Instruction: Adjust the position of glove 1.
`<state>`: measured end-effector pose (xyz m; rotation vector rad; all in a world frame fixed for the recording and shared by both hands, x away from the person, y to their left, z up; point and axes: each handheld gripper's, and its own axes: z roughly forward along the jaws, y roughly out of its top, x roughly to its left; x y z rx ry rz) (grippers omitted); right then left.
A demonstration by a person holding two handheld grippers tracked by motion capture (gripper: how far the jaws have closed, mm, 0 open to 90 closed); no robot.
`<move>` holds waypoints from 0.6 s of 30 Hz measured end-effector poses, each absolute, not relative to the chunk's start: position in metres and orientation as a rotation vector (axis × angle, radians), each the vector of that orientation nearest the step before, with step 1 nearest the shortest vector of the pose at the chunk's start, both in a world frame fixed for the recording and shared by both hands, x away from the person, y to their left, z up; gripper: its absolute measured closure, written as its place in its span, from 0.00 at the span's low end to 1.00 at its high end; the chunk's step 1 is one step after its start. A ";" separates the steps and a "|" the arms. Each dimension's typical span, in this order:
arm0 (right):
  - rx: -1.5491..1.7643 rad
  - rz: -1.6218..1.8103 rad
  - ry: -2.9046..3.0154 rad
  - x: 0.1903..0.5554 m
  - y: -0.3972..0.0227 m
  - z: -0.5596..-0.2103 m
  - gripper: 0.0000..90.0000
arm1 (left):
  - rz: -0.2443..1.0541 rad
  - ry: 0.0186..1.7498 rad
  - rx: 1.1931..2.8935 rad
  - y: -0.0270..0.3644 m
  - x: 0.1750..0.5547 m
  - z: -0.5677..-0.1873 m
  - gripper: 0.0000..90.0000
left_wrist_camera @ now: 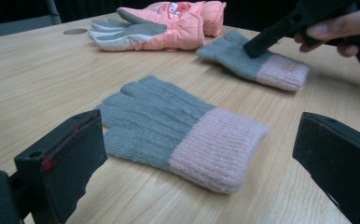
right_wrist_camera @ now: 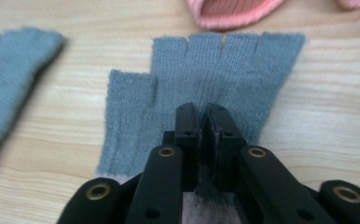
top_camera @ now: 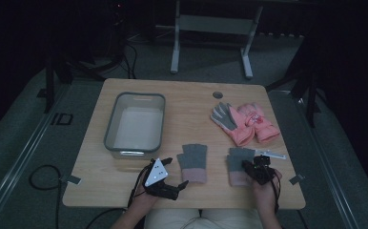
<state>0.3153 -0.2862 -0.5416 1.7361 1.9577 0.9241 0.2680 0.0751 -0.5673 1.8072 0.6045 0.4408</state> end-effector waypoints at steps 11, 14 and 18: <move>1.698 0.927 2.000 0.318 -0.290 -0.545 0.82 | 0.437 0.597 1.814 0.074 0.268 -0.567 0.02; 1.626 0.930 2.041 0.319 -0.294 -0.537 0.82 | 0.444 0.585 1.830 0.072 0.267 -0.567 0.02; 1.461 0.972 2.160 0.326 -0.304 -0.526 0.77 | 0.437 0.591 1.820 0.073 0.268 -0.567 0.02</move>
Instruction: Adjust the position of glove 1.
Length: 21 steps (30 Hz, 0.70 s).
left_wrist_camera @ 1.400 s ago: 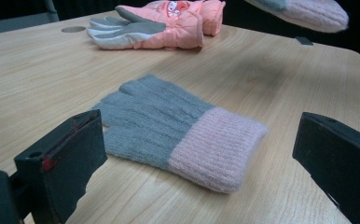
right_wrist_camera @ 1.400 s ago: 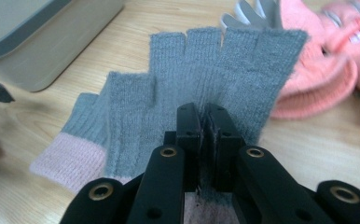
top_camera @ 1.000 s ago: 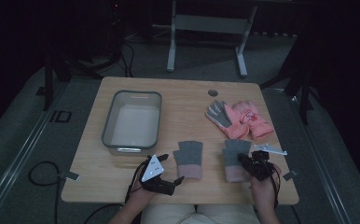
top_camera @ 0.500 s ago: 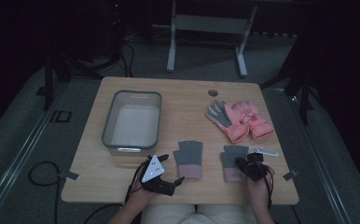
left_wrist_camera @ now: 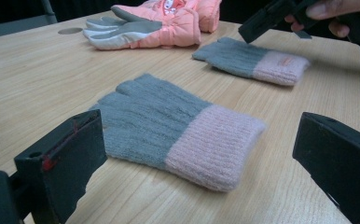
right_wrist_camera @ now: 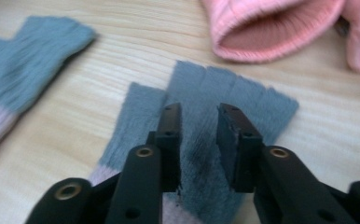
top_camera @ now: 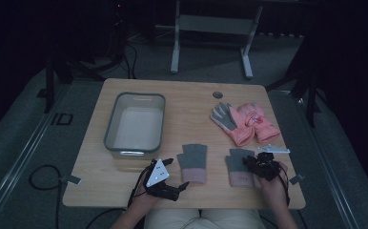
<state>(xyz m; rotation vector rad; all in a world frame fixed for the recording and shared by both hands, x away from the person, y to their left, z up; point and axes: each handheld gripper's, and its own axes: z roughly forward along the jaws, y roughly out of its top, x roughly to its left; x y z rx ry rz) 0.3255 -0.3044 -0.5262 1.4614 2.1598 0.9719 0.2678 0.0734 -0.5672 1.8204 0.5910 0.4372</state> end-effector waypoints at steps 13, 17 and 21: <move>1.290 0.919 2.409 0.335 -0.312 -0.532 0.66 | 0.434 0.599 1.814 0.074 0.268 -0.567 0.02; 1.249 0.882 2.419 0.333 -0.309 -0.541 0.65 | 0.433 0.594 1.813 0.074 0.268 -0.567 0.02; 1.251 0.853 2.412 0.332 -0.307 -0.541 0.72 | 0.432 0.593 1.814 0.074 0.268 -0.567 0.02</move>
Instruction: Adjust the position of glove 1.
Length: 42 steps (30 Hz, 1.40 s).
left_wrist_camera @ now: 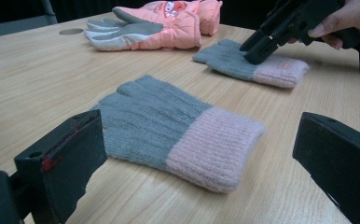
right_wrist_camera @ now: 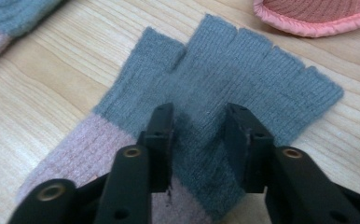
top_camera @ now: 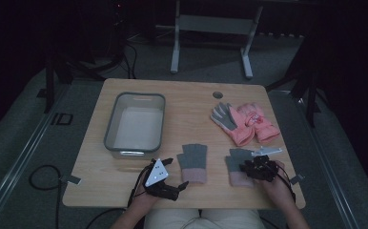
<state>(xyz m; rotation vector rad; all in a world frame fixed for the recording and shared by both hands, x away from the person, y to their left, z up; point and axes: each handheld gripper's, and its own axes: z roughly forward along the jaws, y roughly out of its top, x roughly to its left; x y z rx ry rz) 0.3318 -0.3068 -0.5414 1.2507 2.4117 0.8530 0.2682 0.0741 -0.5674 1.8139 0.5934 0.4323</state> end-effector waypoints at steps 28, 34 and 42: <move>1.336 1.057 2.197 0.324 -0.292 -0.475 0.94 | 0.436 0.594 1.805 0.075 0.268 -0.567 0.02; 1.287 1.088 2.194 0.325 -0.275 -0.457 0.94 | 0.432 0.594 1.804 0.076 0.268 -0.567 0.02; 1.227 1.109 2.234 0.326 -0.247 -0.446 0.94 | 0.431 0.591 1.805 0.075 0.268 -0.567 0.02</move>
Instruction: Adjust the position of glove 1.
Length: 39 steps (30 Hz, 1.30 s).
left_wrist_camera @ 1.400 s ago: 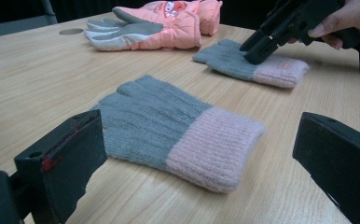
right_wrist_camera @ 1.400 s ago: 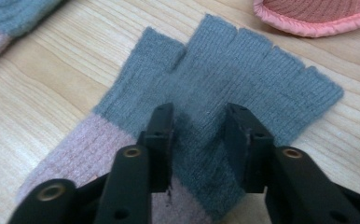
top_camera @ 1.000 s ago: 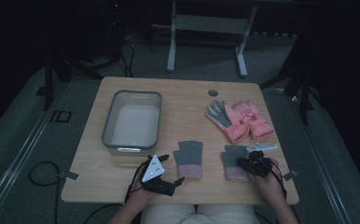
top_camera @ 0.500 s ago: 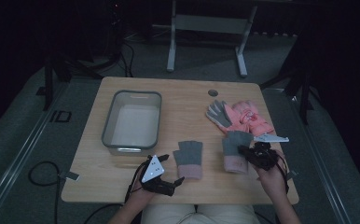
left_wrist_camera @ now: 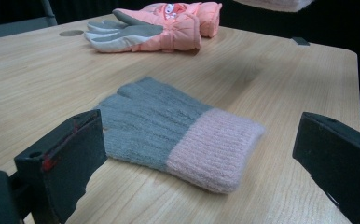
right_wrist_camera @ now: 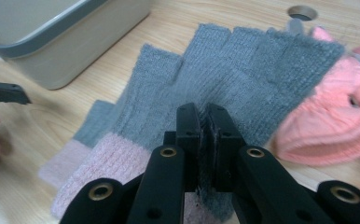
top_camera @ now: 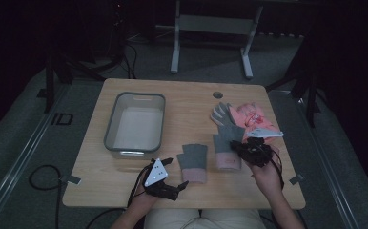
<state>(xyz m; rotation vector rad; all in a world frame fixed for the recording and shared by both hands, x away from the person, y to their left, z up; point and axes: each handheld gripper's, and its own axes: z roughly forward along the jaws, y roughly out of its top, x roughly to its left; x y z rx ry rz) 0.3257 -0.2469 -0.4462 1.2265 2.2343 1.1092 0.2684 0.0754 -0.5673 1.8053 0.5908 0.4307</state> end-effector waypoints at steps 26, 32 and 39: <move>1.221 1.109 2.366 0.331 -0.155 -0.488 0.94 | 0.427 0.591 1.796 0.077 0.268 -0.568 0.02; 1.239 1.078 2.403 0.333 -0.151 -0.504 0.94 | 0.425 0.590 1.799 0.077 0.268 -0.567 0.02; 1.273 1.059 2.445 0.338 -0.148 -0.522 0.93 | 0.422 0.587 1.802 0.076 0.268 -0.567 0.02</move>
